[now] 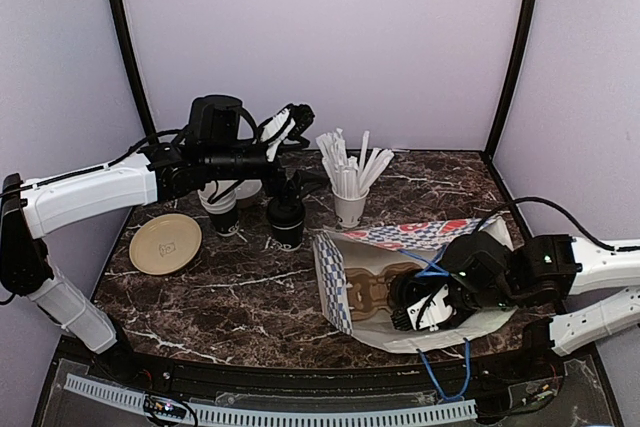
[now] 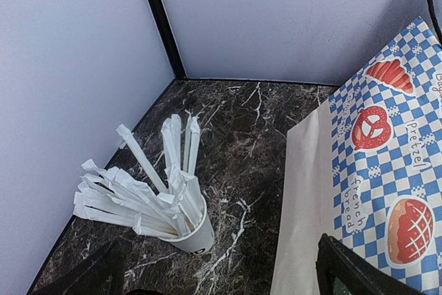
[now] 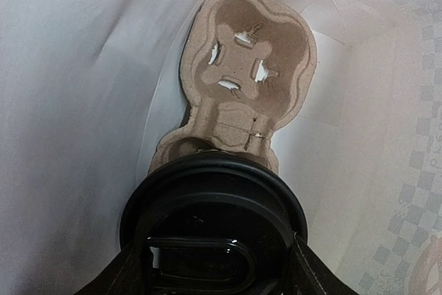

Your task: Pack the takeout coffee

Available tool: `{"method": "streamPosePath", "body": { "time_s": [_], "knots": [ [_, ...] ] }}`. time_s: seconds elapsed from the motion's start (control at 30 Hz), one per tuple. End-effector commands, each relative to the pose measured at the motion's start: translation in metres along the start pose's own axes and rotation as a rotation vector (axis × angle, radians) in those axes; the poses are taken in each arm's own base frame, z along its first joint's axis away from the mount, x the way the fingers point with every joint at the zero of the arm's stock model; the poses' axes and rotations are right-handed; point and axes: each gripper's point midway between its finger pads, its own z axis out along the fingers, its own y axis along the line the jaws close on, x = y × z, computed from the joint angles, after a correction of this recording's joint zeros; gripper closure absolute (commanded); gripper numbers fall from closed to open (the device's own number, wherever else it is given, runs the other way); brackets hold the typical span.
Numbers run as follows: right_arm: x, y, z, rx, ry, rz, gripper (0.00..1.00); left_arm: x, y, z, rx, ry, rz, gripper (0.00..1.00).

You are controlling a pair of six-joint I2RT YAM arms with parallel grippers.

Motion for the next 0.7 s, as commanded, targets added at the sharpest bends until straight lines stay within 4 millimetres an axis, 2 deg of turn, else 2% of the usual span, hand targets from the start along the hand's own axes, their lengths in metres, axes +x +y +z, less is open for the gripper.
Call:
{"method": "streamPosePath", "body": {
  "time_s": [0.0, 0.2, 0.37, 0.5, 0.67],
  "knots": [
    [0.008, -0.007, 0.007, 0.078, 0.032, -0.014, 0.50, -0.002, 0.002, -0.003, -0.008, -0.005, 0.021, 0.01],
    [0.007, -0.001, 0.009, 0.050, 0.020, 0.006, 0.50, 0.002, 0.003, -0.001, -0.010, 0.004, 0.024, 0.01],
    [0.004, -0.018, 0.007, 0.114, 0.009, 0.046, 0.50, 0.004, 0.002, 0.000, -0.004, 0.007, 0.024, 0.01],
    [0.002, -0.030, -0.001, 0.161, -0.010, 0.062, 0.51, 0.015, -0.012, 0.004, 0.080, 0.042, 0.005, 0.01],
    [0.007, -0.034, -0.004, 0.185, -0.001, 0.070, 0.50, 0.016, -0.032, 0.007, 0.200, 0.022, -0.014, 0.01]
  ]
}}
